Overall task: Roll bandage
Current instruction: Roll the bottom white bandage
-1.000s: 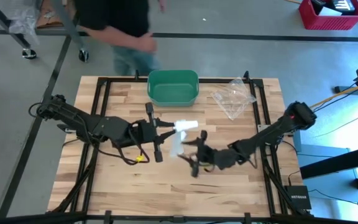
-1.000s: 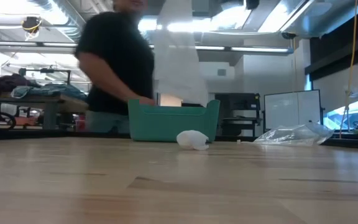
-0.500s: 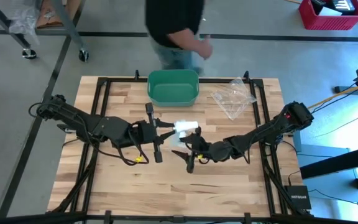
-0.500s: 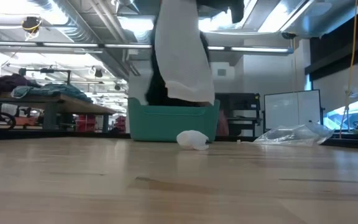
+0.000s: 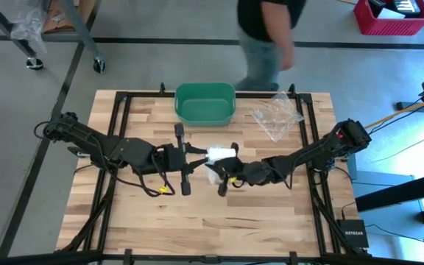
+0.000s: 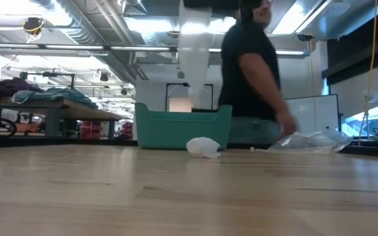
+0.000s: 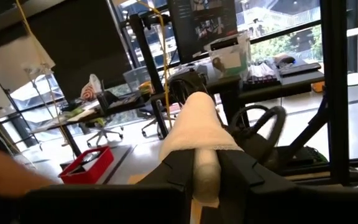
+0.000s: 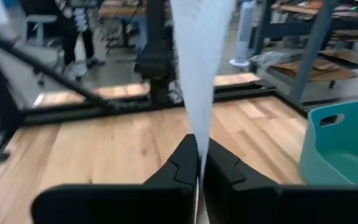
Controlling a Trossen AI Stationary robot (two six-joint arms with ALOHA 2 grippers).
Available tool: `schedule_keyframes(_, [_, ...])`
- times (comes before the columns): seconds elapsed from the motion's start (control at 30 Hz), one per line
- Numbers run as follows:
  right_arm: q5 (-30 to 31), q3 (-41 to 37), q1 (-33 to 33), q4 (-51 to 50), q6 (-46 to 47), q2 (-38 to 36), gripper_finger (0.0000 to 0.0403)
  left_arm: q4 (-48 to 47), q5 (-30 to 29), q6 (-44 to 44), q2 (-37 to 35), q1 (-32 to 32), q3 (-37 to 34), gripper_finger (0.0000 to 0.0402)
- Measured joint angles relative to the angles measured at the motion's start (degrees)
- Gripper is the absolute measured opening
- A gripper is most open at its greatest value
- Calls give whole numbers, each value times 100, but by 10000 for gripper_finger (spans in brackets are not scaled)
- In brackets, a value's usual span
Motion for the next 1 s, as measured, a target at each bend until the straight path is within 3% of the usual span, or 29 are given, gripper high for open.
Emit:
schedule_keyframes(0.13, [-327, 0, 201, -734, -96, -317, 21, -412, 133, -289, -80, -189, 0, 41])
schedule_keyframes(0.33, [-1748, 2, 273, -2445, -174, -1114, 10, -1492, 1804, -1257, -524, -586, 2, 41])
schedule_keyframes(0.4, [-2021, 2, 259, -2588, -218, -1200, 10, -1543, 1957, -1284, -533, -774, 4, 40])
schedule_keyframes(0.6, [-2343, -39, 264, -2058, -570, -914, 8, -1497, 1761, -738, -350, -1108, 0, 40])
schedule_keyframes(0.73, [-2451, -263, 202, -883, -727, -437, 11, -1198, 1037, -433, -158, -1216, 2, 40])
schedule_keyframes(0.9, [-2346, -308, 133, -164, -341, 256, 13, -1044, 621, -301, 5, -1237, -13, 40])
schedule_keyframes(1.0, [-2439, -308, 100, 111, -18, 541, 36, -558, 561, -197, 1, -1244, -373, 40])
